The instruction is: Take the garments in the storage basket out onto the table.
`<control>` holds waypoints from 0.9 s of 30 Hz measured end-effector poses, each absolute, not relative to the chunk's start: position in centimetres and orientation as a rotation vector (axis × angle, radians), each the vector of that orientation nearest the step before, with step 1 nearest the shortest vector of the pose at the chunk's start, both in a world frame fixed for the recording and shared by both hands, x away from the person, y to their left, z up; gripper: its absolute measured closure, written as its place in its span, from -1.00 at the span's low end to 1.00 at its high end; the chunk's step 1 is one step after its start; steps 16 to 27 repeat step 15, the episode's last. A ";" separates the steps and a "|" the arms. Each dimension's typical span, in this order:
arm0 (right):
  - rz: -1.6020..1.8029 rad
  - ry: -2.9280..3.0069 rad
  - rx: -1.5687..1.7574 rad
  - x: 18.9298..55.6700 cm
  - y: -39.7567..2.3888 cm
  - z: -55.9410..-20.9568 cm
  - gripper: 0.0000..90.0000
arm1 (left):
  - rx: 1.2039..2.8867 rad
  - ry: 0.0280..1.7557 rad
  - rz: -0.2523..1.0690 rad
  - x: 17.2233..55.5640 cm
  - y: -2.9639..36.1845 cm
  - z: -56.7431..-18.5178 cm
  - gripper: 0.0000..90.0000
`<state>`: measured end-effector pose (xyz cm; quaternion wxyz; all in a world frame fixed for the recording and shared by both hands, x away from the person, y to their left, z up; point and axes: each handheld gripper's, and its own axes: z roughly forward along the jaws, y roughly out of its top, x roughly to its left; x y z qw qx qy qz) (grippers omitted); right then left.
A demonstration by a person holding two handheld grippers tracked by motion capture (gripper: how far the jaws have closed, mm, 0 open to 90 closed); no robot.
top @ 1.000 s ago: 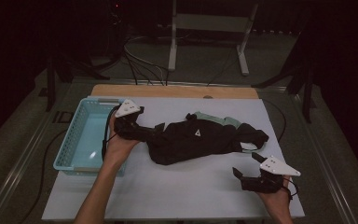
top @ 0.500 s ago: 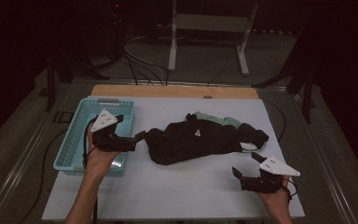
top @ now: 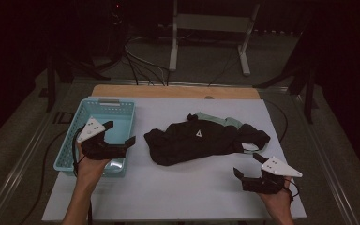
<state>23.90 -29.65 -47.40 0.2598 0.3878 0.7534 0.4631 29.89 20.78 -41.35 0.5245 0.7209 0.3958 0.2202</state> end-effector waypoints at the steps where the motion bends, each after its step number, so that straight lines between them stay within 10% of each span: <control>1: 1.254 2.041 1.050 23.9 -29.6 -47.4 -0.83 | 1.715 0.947 0.537 29.8 20.9 -41.4 -1.00; 27: 1.270 2.015 1.051 23.7 -29.9 -47.2 -0.83 | 1.704 0.981 0.555 29.0 22.2 -42.5 -1.00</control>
